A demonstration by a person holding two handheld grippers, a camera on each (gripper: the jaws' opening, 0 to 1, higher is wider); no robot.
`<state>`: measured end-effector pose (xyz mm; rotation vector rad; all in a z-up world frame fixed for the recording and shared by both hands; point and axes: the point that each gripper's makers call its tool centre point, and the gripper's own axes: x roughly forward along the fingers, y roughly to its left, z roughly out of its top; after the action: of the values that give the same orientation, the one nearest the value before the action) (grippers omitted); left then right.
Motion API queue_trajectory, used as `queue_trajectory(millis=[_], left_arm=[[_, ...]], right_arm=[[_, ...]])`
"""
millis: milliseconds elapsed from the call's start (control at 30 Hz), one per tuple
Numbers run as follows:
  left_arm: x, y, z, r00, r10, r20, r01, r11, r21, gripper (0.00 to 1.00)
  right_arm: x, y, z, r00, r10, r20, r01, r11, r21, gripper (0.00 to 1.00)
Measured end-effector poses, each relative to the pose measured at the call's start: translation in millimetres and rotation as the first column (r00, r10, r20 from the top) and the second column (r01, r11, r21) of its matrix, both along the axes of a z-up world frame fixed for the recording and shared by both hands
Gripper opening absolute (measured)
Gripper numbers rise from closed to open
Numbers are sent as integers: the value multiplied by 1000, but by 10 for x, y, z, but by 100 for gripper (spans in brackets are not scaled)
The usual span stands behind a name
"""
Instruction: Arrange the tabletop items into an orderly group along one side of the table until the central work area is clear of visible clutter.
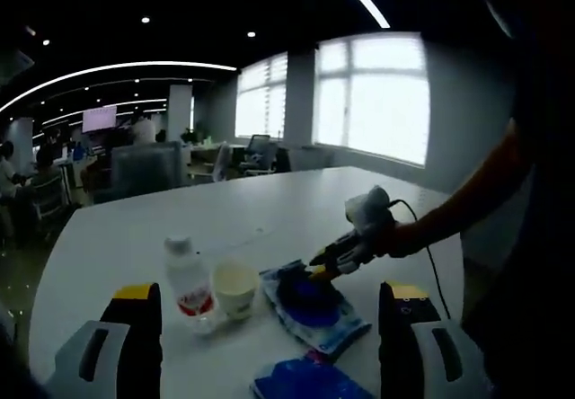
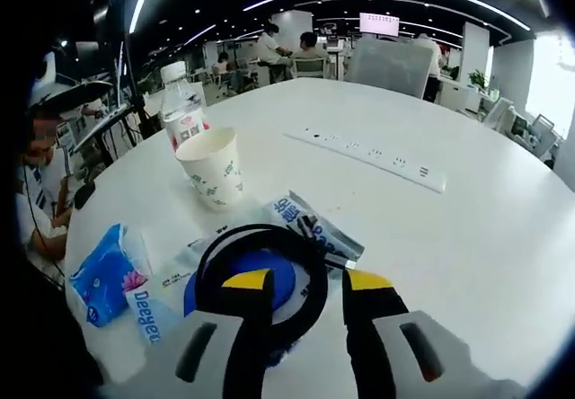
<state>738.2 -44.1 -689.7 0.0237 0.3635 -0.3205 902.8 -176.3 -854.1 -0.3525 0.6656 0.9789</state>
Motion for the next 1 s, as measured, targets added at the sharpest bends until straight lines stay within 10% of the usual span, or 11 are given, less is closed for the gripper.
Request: queue_trajectory(millis=[1000], left_arm=[[75,138,-299,997,-4,-77,4,1000,6,94]], right_arm=[[53,-3,-176,996,-54,-76,53,999,-10,4]])
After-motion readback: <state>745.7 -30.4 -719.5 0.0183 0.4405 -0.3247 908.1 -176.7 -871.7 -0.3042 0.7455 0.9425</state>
